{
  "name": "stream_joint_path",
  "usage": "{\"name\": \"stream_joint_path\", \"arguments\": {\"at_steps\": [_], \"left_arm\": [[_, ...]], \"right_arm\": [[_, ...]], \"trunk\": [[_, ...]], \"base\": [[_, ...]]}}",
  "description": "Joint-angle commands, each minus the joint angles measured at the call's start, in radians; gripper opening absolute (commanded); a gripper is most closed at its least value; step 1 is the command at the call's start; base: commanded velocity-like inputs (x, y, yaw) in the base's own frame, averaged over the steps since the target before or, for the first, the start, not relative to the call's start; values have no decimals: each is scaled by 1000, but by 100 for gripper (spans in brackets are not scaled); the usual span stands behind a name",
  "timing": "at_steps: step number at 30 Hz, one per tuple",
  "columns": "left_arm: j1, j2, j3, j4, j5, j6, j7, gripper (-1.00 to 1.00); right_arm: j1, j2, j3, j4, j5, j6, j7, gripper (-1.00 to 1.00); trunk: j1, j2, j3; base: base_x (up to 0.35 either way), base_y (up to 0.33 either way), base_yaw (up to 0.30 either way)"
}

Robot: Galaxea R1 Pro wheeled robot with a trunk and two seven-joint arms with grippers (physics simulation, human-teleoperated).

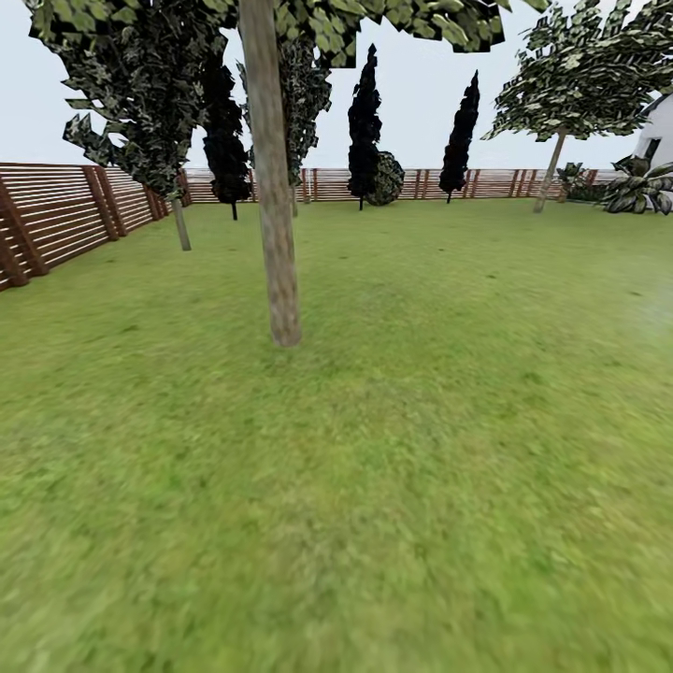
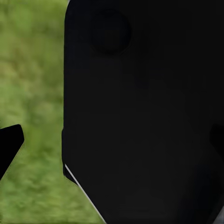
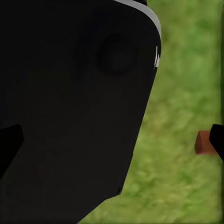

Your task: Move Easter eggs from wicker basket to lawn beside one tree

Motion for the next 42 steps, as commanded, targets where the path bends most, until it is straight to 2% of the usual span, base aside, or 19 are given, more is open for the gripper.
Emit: {"name": "stream_joint_path", "arguments": {"at_steps": [1,36,42], "left_arm": [[0,0,7,0,1,-2,1,100],[0,-1,7,0,1,-2,1,100],[0,-1,7,0,1,-2,1,100]], "right_arm": [[0,0,0,1,6,-3,0,100],[-1,4,-4,9,-3,-2,0,100],[-1,-4,-4,10,-8,-1,0,100]], "trunk": [[1,0,-1],[1,0,-1],[1,0,-1]], "base": [[326,0,0],[326,0,0],[326,0,0]]}}
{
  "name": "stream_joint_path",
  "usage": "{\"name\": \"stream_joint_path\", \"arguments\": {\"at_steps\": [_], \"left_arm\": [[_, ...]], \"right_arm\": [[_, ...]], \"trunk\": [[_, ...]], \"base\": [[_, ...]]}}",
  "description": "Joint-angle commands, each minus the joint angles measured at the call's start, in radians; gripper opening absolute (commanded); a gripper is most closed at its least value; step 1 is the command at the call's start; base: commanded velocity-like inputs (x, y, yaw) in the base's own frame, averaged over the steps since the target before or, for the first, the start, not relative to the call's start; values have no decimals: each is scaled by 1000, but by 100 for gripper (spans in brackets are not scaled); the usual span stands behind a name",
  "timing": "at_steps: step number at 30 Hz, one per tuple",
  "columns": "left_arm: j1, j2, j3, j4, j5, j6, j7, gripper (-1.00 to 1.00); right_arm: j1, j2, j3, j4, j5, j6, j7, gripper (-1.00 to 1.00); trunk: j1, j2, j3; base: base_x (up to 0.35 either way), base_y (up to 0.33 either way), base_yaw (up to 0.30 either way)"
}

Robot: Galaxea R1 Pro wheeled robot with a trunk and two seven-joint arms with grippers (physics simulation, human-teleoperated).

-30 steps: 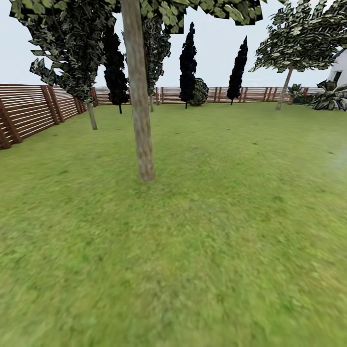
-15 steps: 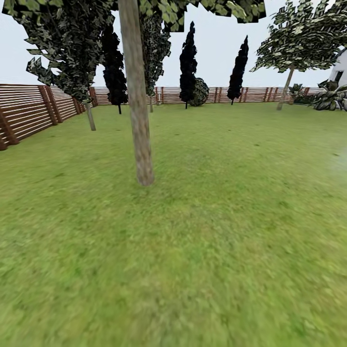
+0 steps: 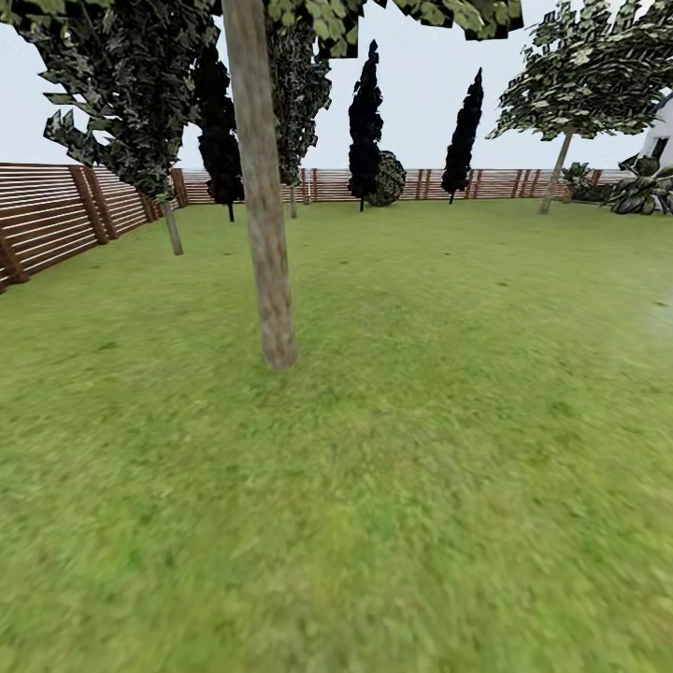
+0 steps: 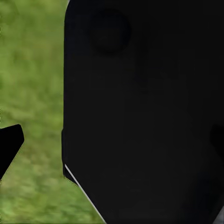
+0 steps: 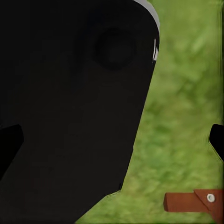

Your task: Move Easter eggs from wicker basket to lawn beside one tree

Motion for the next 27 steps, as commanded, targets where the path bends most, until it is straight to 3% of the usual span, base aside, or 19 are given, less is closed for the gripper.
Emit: {"name": "stream_joint_path", "arguments": {"at_steps": [1,9,22,27], "left_arm": [[0,-1,7,0,1,-2,1,100],[0,-1,7,0,1,-2,1,100],[0,-1,7,0,1,-2,1,100],[0,-1,7,0,1,-2,1,100]], "right_arm": [[-1,0,0,1,6,-3,0,100],[0,-2,-1,2,2,9,3,100],[0,4,-3,6,1,8,6,100],[-1,2,1,-6,13,-3,5,100]], "trunk": [[1,0,-1],[1,0,-1],[1,0,-1],[1,0,-1]], "base": [[326,0,-13],[326,0,-143],[326,0,-276],[326,0,-72]]}}
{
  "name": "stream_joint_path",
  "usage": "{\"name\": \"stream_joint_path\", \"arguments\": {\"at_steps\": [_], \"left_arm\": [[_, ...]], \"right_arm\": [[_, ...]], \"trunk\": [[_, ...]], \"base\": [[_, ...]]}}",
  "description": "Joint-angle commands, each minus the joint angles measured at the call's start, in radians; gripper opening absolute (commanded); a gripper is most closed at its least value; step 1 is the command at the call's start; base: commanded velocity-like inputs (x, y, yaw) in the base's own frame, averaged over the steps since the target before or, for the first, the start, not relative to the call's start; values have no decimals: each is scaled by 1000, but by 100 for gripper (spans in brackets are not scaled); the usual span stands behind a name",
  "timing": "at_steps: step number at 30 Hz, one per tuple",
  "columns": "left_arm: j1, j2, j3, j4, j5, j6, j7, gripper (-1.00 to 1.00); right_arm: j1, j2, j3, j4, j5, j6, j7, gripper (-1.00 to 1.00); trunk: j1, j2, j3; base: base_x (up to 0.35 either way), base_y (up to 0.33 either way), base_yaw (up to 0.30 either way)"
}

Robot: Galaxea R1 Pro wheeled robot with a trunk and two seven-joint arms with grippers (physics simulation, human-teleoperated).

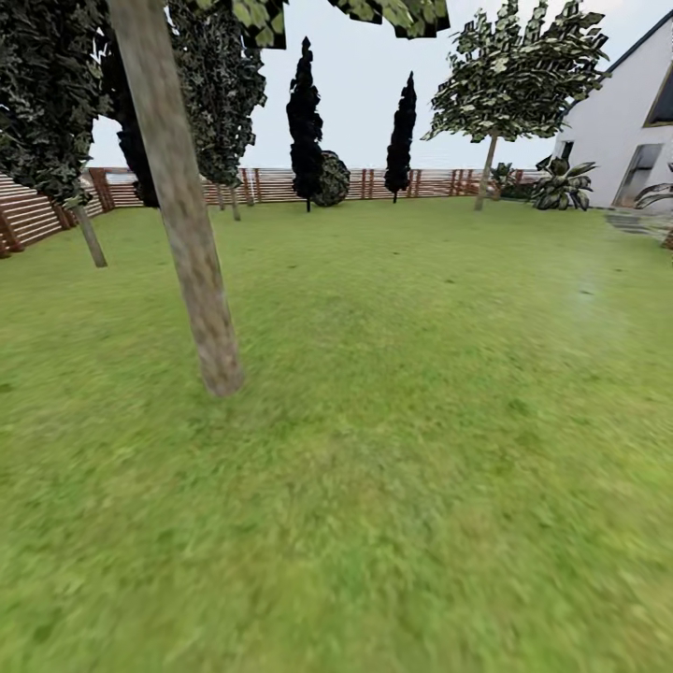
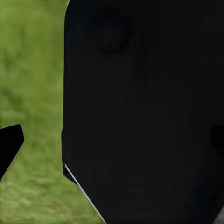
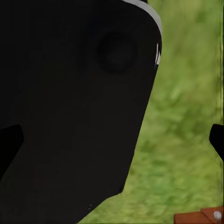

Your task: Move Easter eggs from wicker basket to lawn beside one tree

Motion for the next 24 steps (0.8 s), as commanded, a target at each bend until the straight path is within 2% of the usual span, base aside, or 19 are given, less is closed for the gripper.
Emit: {"name": "stream_joint_path", "arguments": {"at_steps": [1,24], "left_arm": [[0,-1,7,0,1,-2,1,100],[0,-1,7,0,1,-2,1,100]], "right_arm": [[0,-1,0,-8,6,-5,0,100],[0,0,2,-30,10,-14,-3,100]], "trunk": [[1,0,-1],[1,0,-1]], "base": [[326,0,-12],[326,0,-1]]}}
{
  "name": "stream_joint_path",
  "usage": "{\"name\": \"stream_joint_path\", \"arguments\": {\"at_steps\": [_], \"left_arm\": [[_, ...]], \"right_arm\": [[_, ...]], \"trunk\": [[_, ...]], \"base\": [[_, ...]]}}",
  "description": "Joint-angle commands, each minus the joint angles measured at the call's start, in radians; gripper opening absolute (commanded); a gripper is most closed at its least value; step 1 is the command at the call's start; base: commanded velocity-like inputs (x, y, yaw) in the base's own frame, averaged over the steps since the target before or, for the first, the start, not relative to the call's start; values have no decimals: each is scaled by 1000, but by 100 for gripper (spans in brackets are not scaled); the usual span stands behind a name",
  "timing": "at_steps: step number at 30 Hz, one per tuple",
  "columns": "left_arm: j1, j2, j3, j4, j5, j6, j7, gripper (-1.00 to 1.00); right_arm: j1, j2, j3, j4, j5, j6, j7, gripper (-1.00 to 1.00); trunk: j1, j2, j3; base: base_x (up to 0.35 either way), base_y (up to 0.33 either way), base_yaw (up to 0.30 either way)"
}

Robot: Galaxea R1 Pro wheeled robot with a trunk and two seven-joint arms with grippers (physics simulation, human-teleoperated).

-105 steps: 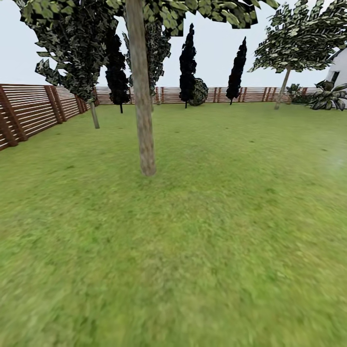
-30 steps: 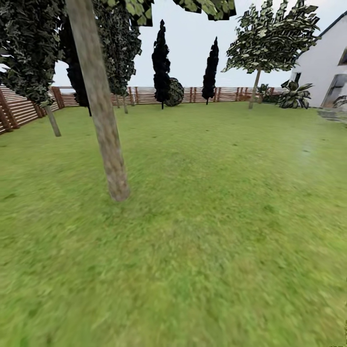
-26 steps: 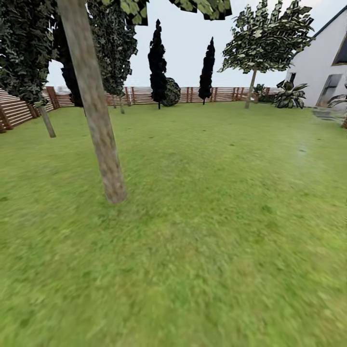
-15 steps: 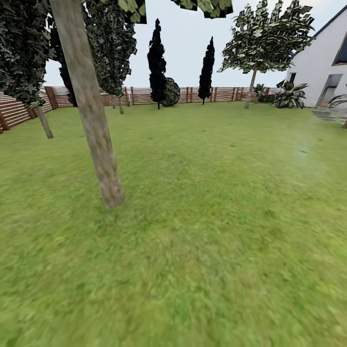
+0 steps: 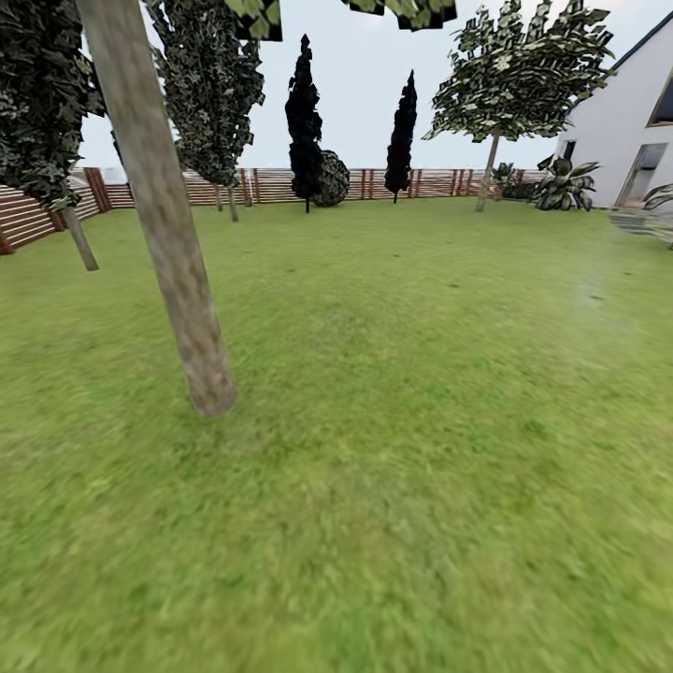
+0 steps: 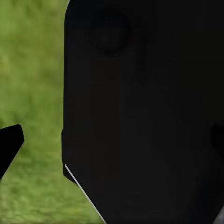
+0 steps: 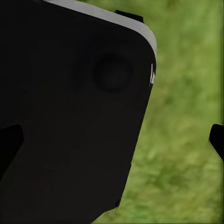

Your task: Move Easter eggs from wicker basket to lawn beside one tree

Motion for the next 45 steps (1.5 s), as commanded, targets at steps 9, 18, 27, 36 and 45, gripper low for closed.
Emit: {"name": "stream_joint_path", "arguments": {"at_steps": [9,18,27,36,45], "left_arm": [[0,-1,7,0,1,-2,1,100],[0,0,6,-1,1,-2,1,100],[0,0,6,-1,1,-2,1,100],[0,1,6,-1,1,-2,1,100],[0,1,7,-1,1,-2,1,100]], "right_arm": [[-1,-3,-1,1,3,-2,0,100],[0,2,-1,1,4,-2,0,100],[-1,0,-1,0,6,-2,0,100],[0,-1,0,0,6,-3,0,100],[-1,0,0,0,7,-3,0,100]], "trunk": [[1,0,-1],[1,0,-1],[1,0,-1],[1,0,-1],[1,0,-1]], "base": [[326,0,0],[326,0,0],[326,0,0],[326,0,0],[326,0,0]]}}
